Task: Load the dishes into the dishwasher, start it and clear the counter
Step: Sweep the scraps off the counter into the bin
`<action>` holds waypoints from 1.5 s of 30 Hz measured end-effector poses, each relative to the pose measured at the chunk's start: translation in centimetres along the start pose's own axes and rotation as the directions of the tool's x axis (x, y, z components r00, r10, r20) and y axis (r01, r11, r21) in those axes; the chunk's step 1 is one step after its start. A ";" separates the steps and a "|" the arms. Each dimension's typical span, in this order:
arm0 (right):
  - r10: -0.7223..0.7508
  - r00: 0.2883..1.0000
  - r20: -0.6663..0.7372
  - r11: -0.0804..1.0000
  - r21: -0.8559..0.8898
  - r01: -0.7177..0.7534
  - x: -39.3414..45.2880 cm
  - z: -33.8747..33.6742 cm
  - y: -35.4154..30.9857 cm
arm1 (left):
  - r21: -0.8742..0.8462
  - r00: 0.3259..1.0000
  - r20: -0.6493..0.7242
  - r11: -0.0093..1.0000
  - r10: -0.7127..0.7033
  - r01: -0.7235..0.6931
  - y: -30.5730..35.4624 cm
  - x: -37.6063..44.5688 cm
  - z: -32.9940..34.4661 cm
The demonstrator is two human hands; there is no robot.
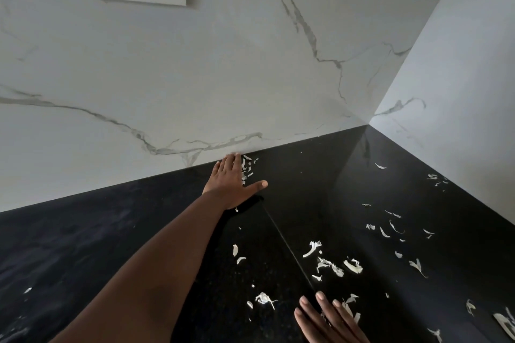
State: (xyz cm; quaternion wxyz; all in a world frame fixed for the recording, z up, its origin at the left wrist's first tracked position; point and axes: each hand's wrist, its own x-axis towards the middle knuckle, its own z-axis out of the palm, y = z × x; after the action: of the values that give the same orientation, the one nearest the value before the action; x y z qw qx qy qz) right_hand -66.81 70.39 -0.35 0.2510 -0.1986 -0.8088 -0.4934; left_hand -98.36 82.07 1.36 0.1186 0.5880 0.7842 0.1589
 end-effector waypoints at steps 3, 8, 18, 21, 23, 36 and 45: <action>-0.040 0.999 0.014 0.999 0.038 0.039 -0.2 -0.3 0.2 | 0.041 0.998 0.025 0.997 0.058 -0.059 -0.1 0.9 0.3; 0.011 0.996 0.094 0.991 0.130 -0.023 0.0 -1.0 0.3 | 0.112 0.967 0.131 0.965 0.221 -0.236 0.0 1.6 0.3; 0.047 0.957 0.285 0.926 0.348 -0.149 0.2 -3.1 0.4 | 0.062 0.802 0.289 0.825 0.523 -0.561 3.2 -4.3 1.0; 0.005 0.938 0.347 0.914 0.379 -0.146 -0.1 -3.6 0.6 | -0.143 0.715 0.304 0.772 0.629 -0.619 4.9 -7.2 1.8; 0.010 0.936 0.352 0.902 0.400 -0.160 -0.2 -3.7 0.6 | -0.363 0.712 0.215 0.731 0.669 -0.578 5.8 -8.0 1.5; -0.052 0.847 0.528 0.813 0.516 -0.272 -0.4 -4.2 1.3 | 0.190 0.919 0.232 0.911 0.320 -0.365 2.4 6.4 -1.8; -0.179 0.723 0.667 0.699 0.603 -0.383 -0.9 -5.2 1.8 | 0.125 0.881 0.272 0.893 0.388 -0.432 3.7 3.0 1.0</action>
State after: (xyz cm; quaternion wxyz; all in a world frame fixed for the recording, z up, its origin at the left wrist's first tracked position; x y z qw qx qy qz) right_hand -64.00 66.43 2.35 0.0211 -0.3019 -0.9529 -0.0194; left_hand -95.57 85.96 1.85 0.1217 0.7641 0.6325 0.0359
